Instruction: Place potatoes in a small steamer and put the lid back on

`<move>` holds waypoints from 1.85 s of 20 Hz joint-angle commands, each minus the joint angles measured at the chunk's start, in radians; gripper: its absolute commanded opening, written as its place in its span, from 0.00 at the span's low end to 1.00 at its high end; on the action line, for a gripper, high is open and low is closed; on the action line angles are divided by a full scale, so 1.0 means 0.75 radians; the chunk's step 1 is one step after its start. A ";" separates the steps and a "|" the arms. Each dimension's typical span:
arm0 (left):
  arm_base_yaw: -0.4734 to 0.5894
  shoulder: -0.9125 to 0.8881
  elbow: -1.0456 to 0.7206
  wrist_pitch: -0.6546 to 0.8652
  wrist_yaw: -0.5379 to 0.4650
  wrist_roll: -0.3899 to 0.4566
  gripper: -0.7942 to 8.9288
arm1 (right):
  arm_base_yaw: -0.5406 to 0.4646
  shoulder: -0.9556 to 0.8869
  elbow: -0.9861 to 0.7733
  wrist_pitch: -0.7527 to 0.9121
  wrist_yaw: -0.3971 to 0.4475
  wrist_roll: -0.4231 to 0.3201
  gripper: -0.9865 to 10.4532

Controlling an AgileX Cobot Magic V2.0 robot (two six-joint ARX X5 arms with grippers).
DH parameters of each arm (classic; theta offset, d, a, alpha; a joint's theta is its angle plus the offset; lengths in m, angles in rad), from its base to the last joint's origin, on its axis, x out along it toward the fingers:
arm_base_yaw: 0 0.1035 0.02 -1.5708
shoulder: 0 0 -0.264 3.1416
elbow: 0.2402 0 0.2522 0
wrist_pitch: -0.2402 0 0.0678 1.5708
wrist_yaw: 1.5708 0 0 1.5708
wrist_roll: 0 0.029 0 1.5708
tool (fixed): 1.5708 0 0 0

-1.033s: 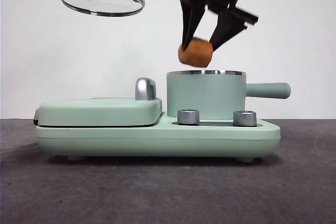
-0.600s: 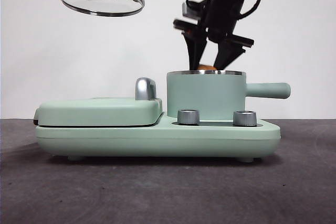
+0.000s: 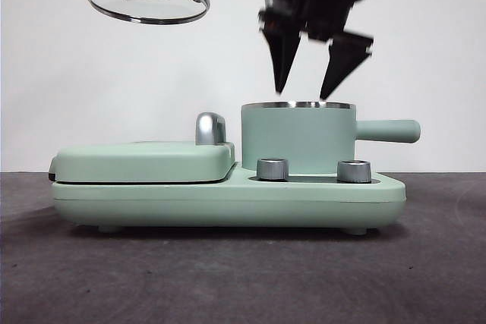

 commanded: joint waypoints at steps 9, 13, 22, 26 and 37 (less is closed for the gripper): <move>-0.148 0.027 0.042 0.044 0.004 -0.009 0.09 | -0.031 -0.328 -0.037 -0.295 0.025 -0.046 0.44; -0.218 0.087 0.042 0.079 0.004 -0.016 0.09 | -0.030 -0.666 -0.293 -0.294 0.026 -0.055 0.44; -0.370 0.306 0.042 0.361 0.004 -0.009 0.09 | -0.026 -1.469 -1.017 0.072 0.025 0.095 0.44; -0.403 0.382 0.042 0.445 0.004 0.020 0.09 | -0.026 -1.763 -1.314 0.172 0.024 0.151 0.44; -0.413 0.520 0.042 0.517 0.004 0.060 0.09 | -0.026 -2.123 -1.518 0.237 -0.028 0.200 0.44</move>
